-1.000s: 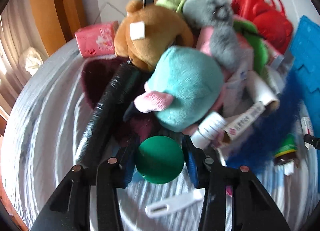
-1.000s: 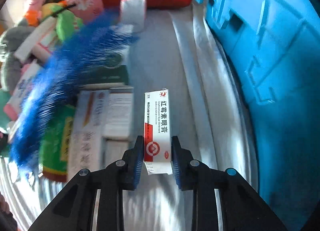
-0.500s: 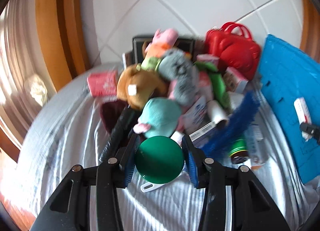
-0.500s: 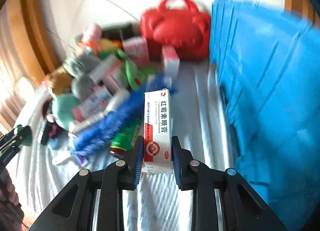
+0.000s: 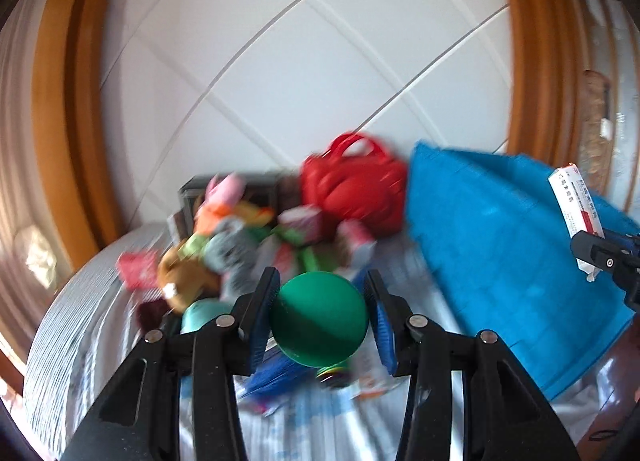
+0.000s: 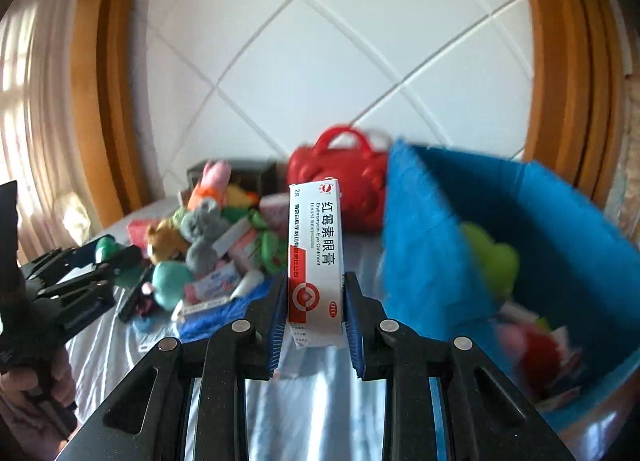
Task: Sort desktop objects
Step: 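Carry the green lid and ointment box over the blue bin and open both grippers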
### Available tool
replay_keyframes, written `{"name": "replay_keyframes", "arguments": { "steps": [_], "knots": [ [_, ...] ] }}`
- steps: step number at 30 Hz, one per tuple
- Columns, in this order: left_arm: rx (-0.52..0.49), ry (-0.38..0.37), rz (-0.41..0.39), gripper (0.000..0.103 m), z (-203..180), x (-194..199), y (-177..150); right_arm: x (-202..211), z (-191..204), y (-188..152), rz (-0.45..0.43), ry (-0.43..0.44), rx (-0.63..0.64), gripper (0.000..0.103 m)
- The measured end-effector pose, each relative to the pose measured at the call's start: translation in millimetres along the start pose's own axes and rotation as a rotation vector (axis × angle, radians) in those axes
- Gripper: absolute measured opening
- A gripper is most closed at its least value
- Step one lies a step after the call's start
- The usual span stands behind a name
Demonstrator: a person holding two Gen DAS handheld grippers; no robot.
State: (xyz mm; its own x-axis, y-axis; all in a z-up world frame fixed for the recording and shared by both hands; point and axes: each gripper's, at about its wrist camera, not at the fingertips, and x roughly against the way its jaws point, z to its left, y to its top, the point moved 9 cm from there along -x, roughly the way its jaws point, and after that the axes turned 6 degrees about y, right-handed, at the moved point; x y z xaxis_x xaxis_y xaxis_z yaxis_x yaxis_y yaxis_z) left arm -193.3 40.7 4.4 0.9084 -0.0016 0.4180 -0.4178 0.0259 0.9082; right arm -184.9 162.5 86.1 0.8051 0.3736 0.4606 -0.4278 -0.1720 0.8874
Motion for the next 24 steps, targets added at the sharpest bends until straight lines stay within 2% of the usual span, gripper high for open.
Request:
{"name": "replay_keyframes", "arguments": {
  "steps": [3, 7, 10, 13, 17, 19, 24],
  "knots": [
    [-0.019, -0.046, -0.047, 0.043, -51, 15, 23, 27, -32, 12, -0.049, -0.026, -0.001, 0.026],
    [-0.025, -0.111, -0.081, 0.043, -121, 28, 49, 56, -93, 25, -0.096, -0.106, 0.001, 0.026],
    [-0.027, -0.172, -0.082, 0.043, -175, 34, 62, 68, -138, 26, -0.102, -0.158, 0.006, 0.026],
    [-0.045, -0.199, -0.077, 0.043, -227, 35, 71, 71, -190, 23, -0.081, -0.207, 0.02, 0.026],
    [-0.073, -0.214, -0.042, 0.043, -292, 27, 79, 58, -249, 10, -0.012, -0.245, 0.015, 0.026],
    [-0.088, -0.207, 0.005, 0.043, -318, 14, 77, 51, -274, 1, 0.025, -0.26, 0.019, 0.026],
    [-0.136, -0.137, 0.115, 0.043, -357, -16, 60, 41, -311, -15, 0.077, -0.273, 0.015, 0.026]
  ]
}}
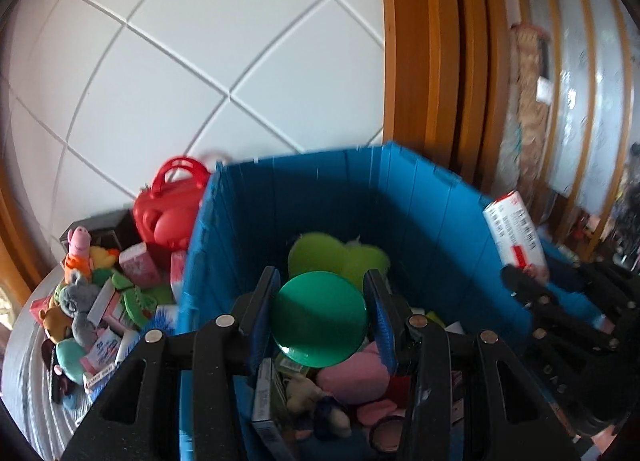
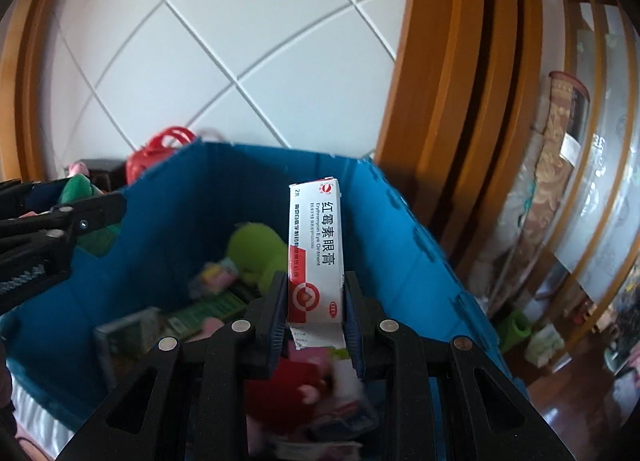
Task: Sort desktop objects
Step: 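Carry the green lid and ointment box over the blue bin and open both grippers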
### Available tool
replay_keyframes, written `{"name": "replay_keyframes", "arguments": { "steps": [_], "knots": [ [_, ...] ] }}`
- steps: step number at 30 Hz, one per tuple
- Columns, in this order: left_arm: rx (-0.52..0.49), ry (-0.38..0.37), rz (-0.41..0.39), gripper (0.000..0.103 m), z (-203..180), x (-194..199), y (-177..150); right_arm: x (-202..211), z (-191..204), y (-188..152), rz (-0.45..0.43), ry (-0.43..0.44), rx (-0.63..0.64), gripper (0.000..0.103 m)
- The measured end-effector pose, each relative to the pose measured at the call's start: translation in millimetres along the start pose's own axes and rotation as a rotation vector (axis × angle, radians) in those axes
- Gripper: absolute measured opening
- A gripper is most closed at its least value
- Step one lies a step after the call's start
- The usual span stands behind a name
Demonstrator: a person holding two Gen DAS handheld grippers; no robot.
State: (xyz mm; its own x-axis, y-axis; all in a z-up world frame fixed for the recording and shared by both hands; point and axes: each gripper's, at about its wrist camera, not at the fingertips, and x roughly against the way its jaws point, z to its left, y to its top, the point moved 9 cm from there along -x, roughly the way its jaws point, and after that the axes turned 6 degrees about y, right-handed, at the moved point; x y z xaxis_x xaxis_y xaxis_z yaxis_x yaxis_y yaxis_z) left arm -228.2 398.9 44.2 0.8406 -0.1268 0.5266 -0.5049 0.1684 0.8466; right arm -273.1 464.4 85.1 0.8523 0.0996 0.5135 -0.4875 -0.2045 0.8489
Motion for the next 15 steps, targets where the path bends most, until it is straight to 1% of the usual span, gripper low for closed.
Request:
{"name": "replay_keyframes", "arguments": {
  "steps": [5, 10, 12, 15],
  "knots": [
    [-0.046, 0.022, 0.091, 0.043, -21, -20, -11, -16, -26, -12, 0.06, -0.01, -0.014, 0.026],
    [-0.087, 0.052, 0.134, 0.043, -31, -29, -15, -34, -38, -29, 0.148, -0.035, 0.0, 0.026],
    [-0.085, 0.058, 0.151, 0.043, -30, -31, -16, -38, -43, -33, 0.166, -0.034, 0.001, 0.026],
    [-0.074, 0.067, 0.151, 0.043, -27, -31, -16, -38, -44, -33, 0.165, -0.03, 0.001, 0.026]
  ]
}}
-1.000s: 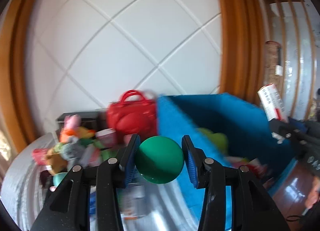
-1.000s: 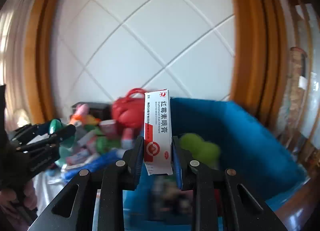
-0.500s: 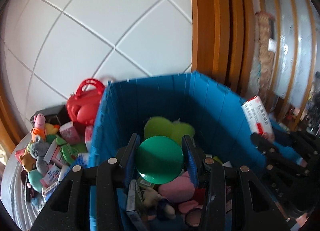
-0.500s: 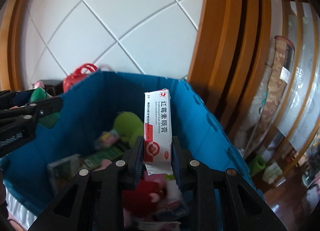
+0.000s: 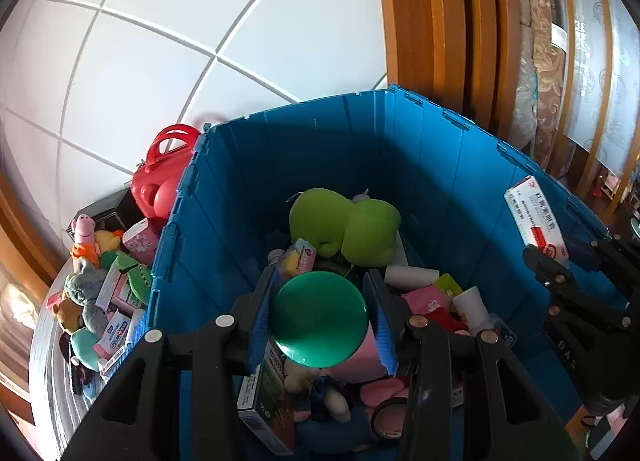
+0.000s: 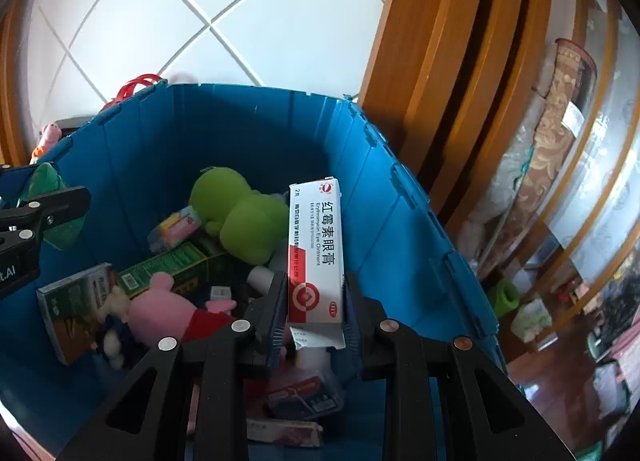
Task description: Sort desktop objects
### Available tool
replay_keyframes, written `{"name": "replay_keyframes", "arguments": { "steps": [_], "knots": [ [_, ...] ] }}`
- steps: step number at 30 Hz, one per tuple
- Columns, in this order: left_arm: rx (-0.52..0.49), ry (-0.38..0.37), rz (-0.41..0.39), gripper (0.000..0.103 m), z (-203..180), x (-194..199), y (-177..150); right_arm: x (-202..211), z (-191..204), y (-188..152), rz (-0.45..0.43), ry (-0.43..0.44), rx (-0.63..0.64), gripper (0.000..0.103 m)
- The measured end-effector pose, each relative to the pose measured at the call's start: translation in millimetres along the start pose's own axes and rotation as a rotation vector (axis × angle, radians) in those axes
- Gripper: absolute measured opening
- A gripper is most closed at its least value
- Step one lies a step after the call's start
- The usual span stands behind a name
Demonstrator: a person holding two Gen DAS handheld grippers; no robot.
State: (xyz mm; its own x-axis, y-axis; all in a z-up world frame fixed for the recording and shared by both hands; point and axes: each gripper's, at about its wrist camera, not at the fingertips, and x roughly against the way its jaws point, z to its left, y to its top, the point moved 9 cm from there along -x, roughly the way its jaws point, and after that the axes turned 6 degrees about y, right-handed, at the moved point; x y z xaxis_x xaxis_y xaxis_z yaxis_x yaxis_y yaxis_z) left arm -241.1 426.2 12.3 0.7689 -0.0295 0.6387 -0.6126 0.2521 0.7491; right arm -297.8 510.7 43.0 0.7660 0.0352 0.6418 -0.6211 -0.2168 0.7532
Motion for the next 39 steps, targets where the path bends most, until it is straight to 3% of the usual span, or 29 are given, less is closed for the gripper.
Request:
{"name": "replay_keyframes", "arguments": {
  "steps": [8, 10, 12, 19, 21, 25, 28, 30, 32, 34, 39],
  "knots": [
    [0.007, -0.005, 0.03, 0.044, 1, -4, -2, -3, -5, 1, 0.015, -0.011, -0.018, 0.026],
    [0.007, -0.006, 0.03, 0.054, 1, -4, -2, -3, -5, 2, 0.02, -0.015, -0.015, 0.026],
    [0.007, -0.01, 0.019, 0.058, 1, -3, -1, -3, -4, 2, 0.018, -0.01, -0.013, 0.026],
    [0.018, -0.017, 0.02, 0.059, 2, -3, -2, -4, -4, 2, 0.023, -0.016, -0.011, 0.029],
    [0.024, -0.019, 0.02, 0.059, 3, -3, -1, -4, -3, 3, 0.021, -0.016, -0.009, 0.034],
    [0.034, -0.027, 0.018, 0.059, 4, -2, -2, 0, -2, 4, 0.004, -0.014, -0.011, 0.059],
    [0.046, -0.034, 0.017, 0.059, 6, 2, -3, 1, -2, 4, 0.0, -0.013, -0.015, 0.066],
    [0.058, -0.044, 0.013, 0.063, 7, 8, -5, 3, -2, 5, -0.003, -0.002, -0.025, 0.076],
    [0.059, -0.051, 0.007, 0.068, 8, 13, -8, 7, -1, 6, -0.01, 0.017, -0.029, 0.097],
    [0.059, -0.057, -0.01, 0.068, 10, 23, -10, 14, 2, 8, -0.025, 0.016, -0.016, 0.103],
    [0.084, -0.059, -0.066, 0.072, 19, 50, -13, 32, 16, 1, -0.034, 0.024, 0.02, 0.103]
  ]
}}
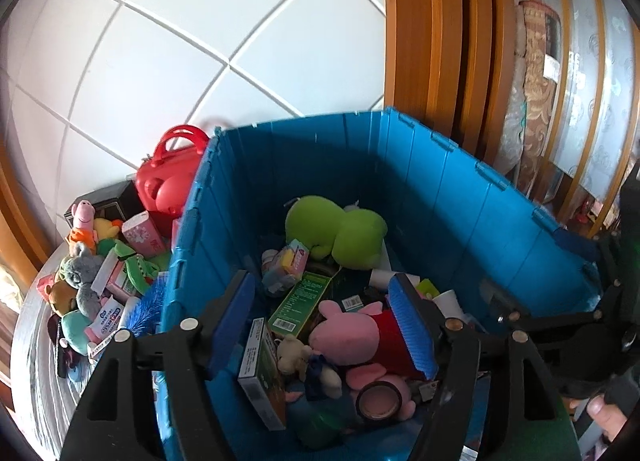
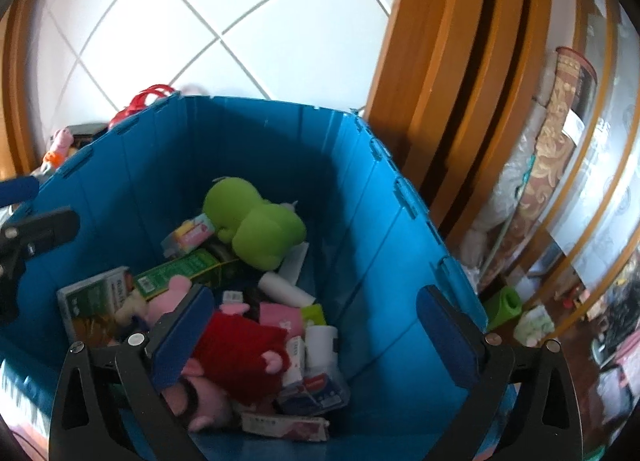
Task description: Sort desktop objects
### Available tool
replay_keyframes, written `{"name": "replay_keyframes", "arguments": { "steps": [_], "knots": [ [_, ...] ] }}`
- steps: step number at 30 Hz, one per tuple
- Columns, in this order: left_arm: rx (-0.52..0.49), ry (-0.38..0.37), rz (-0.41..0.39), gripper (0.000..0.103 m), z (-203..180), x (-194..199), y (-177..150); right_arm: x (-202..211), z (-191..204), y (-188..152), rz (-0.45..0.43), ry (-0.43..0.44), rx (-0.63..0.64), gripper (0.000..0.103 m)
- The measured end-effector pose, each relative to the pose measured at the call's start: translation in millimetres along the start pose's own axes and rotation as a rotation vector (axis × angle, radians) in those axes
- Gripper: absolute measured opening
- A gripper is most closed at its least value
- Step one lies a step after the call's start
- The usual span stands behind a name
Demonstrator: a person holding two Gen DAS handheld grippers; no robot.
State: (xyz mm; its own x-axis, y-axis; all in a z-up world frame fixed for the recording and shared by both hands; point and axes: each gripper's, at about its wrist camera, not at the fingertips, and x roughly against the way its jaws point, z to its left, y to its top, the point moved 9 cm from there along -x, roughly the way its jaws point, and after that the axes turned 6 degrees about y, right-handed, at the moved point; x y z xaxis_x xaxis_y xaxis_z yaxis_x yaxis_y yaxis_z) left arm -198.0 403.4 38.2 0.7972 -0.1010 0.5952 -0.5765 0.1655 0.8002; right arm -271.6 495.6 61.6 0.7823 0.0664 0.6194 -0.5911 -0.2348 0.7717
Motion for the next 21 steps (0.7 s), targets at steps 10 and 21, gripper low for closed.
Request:
{"name": "replay_keyframes", "arguments": {
  "steps": [10, 21],
  "knots": [
    [0.061, 0.005, -0.074, 0.082, 25, 42, -8, 47, 10, -12, -0.04, 0.05, -0.077, 0.103],
    [0.032, -0.021, -0.106, 0.082, 24, 58, -13, 65, 18, -13, -0.063, 0.05, -0.093, 0.103]
  ]
}}
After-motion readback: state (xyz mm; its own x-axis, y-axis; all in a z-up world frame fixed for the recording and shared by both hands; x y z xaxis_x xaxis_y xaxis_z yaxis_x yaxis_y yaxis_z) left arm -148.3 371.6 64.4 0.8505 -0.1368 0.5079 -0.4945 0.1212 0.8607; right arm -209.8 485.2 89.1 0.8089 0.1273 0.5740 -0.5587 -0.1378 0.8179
